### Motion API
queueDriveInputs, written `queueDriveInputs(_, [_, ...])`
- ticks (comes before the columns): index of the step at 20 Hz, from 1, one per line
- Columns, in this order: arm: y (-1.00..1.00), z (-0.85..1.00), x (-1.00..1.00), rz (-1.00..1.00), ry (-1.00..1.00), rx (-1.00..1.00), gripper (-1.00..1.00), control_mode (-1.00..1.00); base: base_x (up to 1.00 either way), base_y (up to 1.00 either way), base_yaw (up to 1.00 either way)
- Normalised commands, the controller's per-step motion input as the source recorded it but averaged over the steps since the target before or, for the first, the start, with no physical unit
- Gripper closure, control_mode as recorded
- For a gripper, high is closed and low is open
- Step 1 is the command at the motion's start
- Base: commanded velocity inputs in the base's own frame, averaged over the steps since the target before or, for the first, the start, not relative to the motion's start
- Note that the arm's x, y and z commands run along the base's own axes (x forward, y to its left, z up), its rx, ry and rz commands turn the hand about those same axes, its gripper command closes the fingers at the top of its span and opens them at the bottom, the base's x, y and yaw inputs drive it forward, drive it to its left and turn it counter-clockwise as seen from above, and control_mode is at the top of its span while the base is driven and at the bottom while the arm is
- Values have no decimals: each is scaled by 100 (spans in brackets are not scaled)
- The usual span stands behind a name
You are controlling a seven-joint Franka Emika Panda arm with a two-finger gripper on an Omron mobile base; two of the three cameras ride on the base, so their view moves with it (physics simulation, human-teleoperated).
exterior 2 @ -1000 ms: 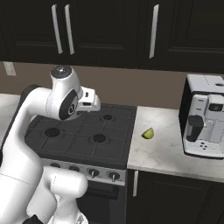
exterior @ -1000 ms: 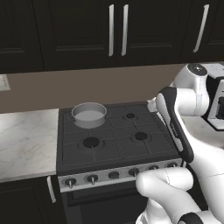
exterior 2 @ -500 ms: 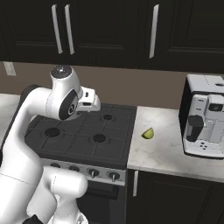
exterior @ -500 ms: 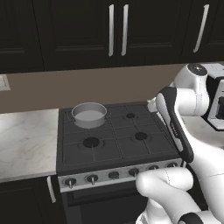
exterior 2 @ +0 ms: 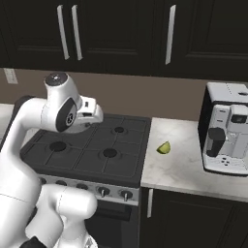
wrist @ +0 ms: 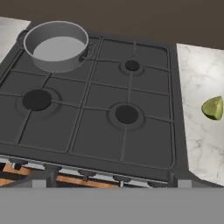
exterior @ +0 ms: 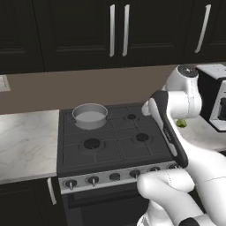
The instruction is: Turn on the burner for the pot on the stove. Wait thirty seconds for the pot to heat up. Then add the lemon wedge to the pot.
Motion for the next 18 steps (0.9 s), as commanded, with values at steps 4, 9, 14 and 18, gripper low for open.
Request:
queueDriveInputs(4, [79,-33,-15,0,0,-4,-100,-100,0,0,0])
queueDriveInputs(9, [86,-39,-19,0,0,0,-100,-100,0,0,0])
queueDriveInputs(14, [87,-47,-14,0,0,0,-100,-100,0,0,0])
queueDriveInputs(18, [72,-58,-17,0,-1,0,-100,-100,0,0,0])
